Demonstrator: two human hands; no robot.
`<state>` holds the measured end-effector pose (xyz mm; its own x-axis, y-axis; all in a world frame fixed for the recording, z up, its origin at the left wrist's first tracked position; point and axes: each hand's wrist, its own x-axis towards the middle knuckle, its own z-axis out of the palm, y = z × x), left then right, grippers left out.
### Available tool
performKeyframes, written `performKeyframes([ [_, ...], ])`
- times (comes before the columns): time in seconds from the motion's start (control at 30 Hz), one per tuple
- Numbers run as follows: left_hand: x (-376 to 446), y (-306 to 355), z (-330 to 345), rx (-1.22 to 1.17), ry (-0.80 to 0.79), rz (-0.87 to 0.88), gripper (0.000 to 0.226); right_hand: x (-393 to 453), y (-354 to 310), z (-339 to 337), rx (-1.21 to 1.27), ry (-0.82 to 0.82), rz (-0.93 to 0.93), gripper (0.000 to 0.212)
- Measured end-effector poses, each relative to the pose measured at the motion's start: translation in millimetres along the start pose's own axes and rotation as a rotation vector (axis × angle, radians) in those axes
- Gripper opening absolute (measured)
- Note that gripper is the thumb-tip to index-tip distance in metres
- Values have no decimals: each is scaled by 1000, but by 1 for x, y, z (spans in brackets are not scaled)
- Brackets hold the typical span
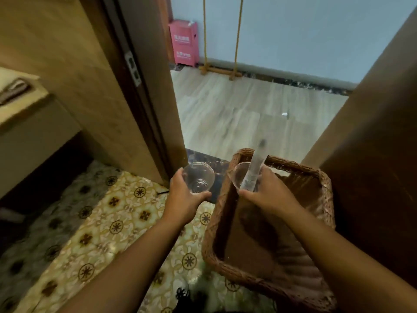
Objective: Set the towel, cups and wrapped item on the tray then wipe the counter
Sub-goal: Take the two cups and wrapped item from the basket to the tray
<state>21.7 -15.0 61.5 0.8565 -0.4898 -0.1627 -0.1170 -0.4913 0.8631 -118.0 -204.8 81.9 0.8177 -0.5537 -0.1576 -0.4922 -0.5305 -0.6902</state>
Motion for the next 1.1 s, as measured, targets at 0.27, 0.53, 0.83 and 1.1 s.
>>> performKeyframes([
  [0.27,-3,-83,-135,-93,307,-150,86,53,-147,116,-3,-233,-369,57],
  [0.53,24,-196,-286,-56,460,-284,90,115,-264,285,-40,-448,-394,86],
  [0.83,76,-265,-417,-95,599,-381,84,191,-385,391,-107,-524,-514,96],
  [1.1,179,-308,-501,-145,673,-405,101,300,-476,468,-95,-594,-609,84],
])
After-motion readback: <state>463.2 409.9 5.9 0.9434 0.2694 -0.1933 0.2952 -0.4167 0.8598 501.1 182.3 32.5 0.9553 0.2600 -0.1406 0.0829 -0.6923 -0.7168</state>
